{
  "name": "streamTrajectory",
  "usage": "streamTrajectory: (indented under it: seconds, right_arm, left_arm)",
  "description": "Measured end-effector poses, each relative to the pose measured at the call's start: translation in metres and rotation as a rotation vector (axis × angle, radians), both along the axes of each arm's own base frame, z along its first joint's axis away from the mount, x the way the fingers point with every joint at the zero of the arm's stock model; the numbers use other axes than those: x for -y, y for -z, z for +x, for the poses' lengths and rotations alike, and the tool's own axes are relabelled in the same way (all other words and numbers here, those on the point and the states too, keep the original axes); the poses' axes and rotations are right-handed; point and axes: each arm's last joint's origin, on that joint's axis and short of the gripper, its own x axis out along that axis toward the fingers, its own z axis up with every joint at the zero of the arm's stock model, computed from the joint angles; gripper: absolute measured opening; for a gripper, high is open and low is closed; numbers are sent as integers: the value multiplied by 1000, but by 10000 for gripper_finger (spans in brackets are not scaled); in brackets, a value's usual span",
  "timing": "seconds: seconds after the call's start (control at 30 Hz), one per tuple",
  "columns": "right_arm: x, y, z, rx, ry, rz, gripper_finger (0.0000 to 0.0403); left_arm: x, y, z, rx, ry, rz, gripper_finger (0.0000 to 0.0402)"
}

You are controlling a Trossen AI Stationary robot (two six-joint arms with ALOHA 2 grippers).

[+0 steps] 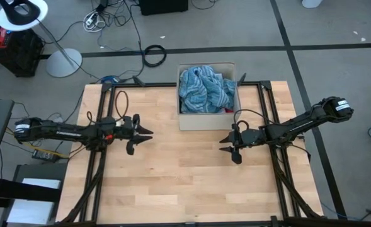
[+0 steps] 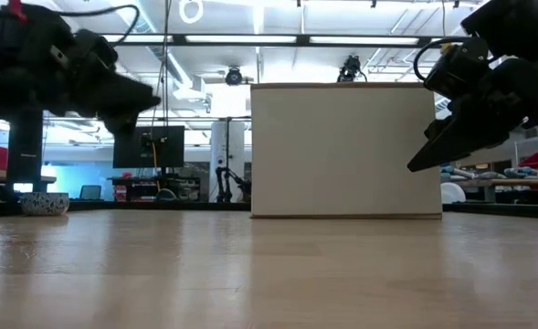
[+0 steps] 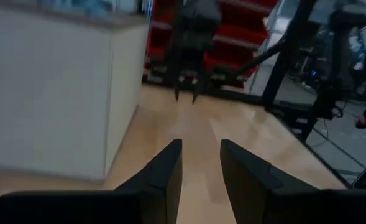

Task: Sort clothes
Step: Return to Home Position

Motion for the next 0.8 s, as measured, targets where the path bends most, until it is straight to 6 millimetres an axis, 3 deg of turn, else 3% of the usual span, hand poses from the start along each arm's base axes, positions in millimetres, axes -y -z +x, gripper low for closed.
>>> streamTrajectory:
  seconds: [0.8]
  right_arm:
    - [0,0,0,-1,5,29,164]
  left_arm:
    - [3,-10,-48,69,-119,114,115]
